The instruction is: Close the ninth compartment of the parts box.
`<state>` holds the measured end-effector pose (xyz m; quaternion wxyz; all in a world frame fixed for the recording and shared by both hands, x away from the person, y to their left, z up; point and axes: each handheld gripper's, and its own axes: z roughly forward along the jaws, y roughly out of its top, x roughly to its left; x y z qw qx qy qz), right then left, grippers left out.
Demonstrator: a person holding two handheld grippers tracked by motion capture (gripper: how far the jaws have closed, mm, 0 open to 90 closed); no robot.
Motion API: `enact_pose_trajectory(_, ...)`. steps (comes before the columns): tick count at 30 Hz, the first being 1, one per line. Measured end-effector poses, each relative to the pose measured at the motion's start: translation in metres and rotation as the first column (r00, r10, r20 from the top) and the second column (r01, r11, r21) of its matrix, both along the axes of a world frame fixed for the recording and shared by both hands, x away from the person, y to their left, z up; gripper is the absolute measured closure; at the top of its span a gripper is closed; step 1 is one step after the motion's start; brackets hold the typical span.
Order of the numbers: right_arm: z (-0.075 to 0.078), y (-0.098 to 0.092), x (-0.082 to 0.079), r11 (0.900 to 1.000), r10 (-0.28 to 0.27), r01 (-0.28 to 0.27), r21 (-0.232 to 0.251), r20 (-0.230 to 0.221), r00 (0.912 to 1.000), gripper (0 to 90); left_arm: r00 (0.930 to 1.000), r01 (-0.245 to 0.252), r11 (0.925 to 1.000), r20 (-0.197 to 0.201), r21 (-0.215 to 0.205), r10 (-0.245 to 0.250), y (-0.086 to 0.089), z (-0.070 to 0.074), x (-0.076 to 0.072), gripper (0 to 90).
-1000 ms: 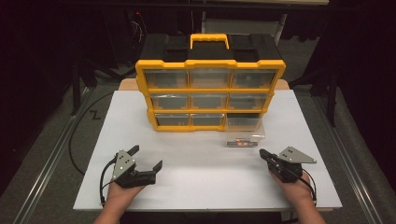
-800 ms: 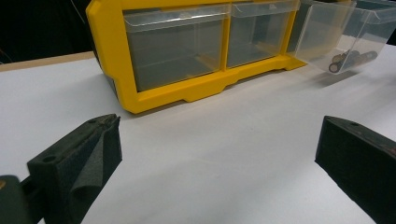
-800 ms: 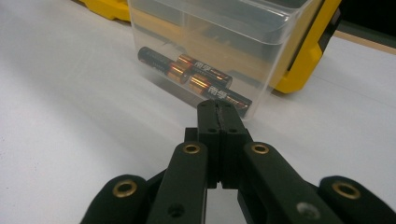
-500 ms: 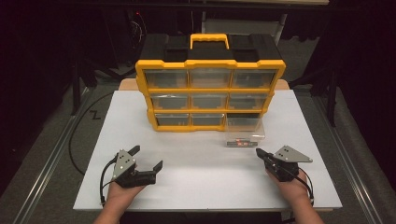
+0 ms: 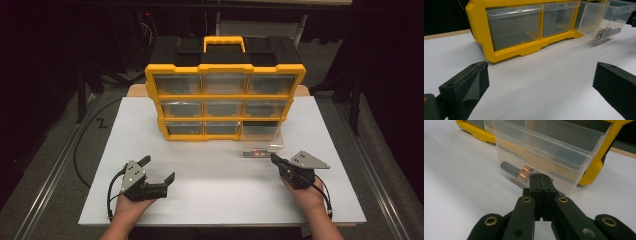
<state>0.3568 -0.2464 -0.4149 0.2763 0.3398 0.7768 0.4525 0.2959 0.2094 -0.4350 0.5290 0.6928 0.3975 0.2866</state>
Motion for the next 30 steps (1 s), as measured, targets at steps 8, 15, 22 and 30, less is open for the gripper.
enact_pose_trajectory(8, 0.001, 0.015, 0.004, 1.0, 0.015, -0.015, -0.025, 0.015, 0.9998, 90.0, 1.0, 0.003, 1.0, 0.001, 0.008, -0.003, -0.001, -0.001, 0.001, 1.2)
enact_pose_trajectory(15, 0.003, 0.021, 0.007, 1.0, 0.019, -0.018, -0.019, 0.023, 0.9996, 90.0, 1.0, 0.008, 0.9997, 0.003, 0.021, -0.008, -0.001, -0.001, -0.001, 1.1)
enact_pose_trajectory(22, 0.004, 0.021, 0.009, 1.0, 0.003, -0.003, -0.006, 0.032, 0.9995, 90.0, 0.9999, 0.01, 0.9998, 0.009, 0.016, -0.01, 0.0, 0.0, -0.002, 1.1)
enact_pose_trajectory(30, 0.004, 0.022, 0.01, 1.0, 0.002, -0.002, -0.015, 0.041, 0.9992, 90.0, 0.9998, 0.013, 0.9998, 0.013, 0.011, -0.013, -0.001, 0.0, -0.002, 1.1)
